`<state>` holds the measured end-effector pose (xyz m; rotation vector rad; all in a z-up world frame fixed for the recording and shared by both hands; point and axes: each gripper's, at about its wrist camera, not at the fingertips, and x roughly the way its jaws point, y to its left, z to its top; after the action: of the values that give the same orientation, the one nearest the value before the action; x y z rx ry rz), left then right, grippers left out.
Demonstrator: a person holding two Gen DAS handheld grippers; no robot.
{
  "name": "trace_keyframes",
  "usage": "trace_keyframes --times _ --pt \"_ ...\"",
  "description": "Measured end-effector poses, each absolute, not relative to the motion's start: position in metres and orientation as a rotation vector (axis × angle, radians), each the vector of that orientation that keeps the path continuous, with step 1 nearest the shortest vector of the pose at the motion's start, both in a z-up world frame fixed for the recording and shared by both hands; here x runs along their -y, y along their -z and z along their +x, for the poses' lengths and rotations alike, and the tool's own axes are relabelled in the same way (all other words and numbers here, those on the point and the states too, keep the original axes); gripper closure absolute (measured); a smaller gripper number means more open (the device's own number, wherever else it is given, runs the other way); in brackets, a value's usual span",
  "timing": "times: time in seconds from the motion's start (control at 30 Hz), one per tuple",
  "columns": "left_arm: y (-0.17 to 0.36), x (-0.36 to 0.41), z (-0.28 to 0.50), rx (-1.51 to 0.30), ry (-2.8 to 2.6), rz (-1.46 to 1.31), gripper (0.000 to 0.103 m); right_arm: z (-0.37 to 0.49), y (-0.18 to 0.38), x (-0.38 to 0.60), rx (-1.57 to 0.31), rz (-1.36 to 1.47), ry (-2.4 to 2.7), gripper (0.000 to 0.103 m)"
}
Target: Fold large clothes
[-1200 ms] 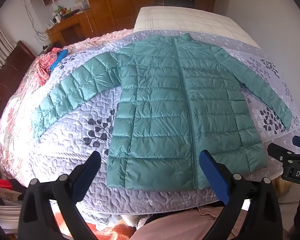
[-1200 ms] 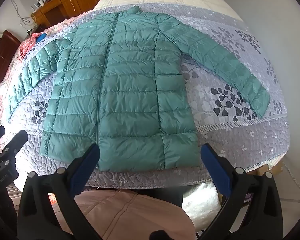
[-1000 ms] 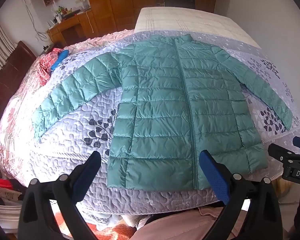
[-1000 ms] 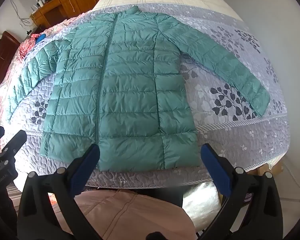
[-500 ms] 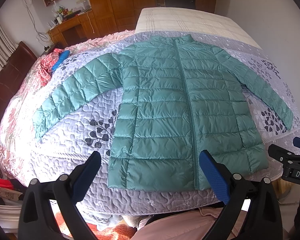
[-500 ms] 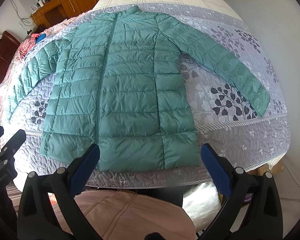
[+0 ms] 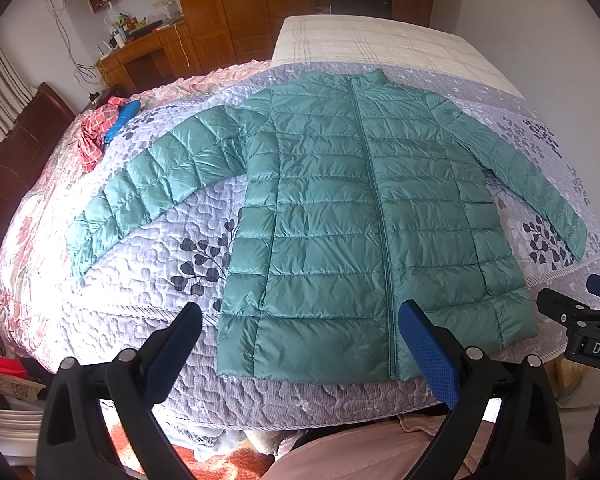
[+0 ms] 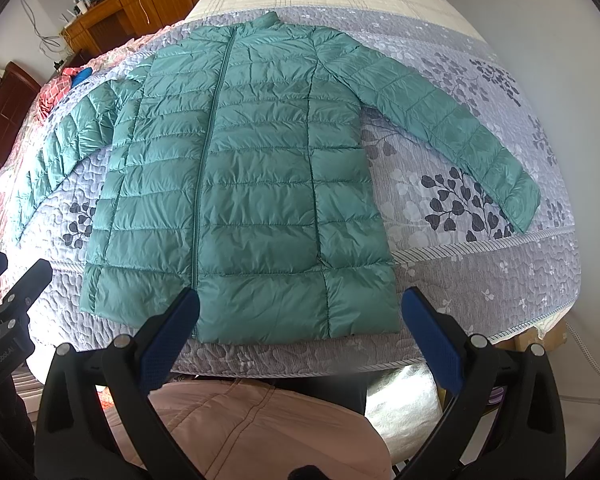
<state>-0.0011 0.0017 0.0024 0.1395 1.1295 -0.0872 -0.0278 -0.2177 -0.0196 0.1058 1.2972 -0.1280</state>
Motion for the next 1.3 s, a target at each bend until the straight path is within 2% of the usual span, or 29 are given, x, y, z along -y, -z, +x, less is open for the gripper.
trace_keyframes --times 1.3 --pt "-0.0022 -0.002 -0.0014 -1.127 0.085 0.143 0.004 -0.0206 0.0195 0.2174 -1.295 0.107 0.127 0.003"
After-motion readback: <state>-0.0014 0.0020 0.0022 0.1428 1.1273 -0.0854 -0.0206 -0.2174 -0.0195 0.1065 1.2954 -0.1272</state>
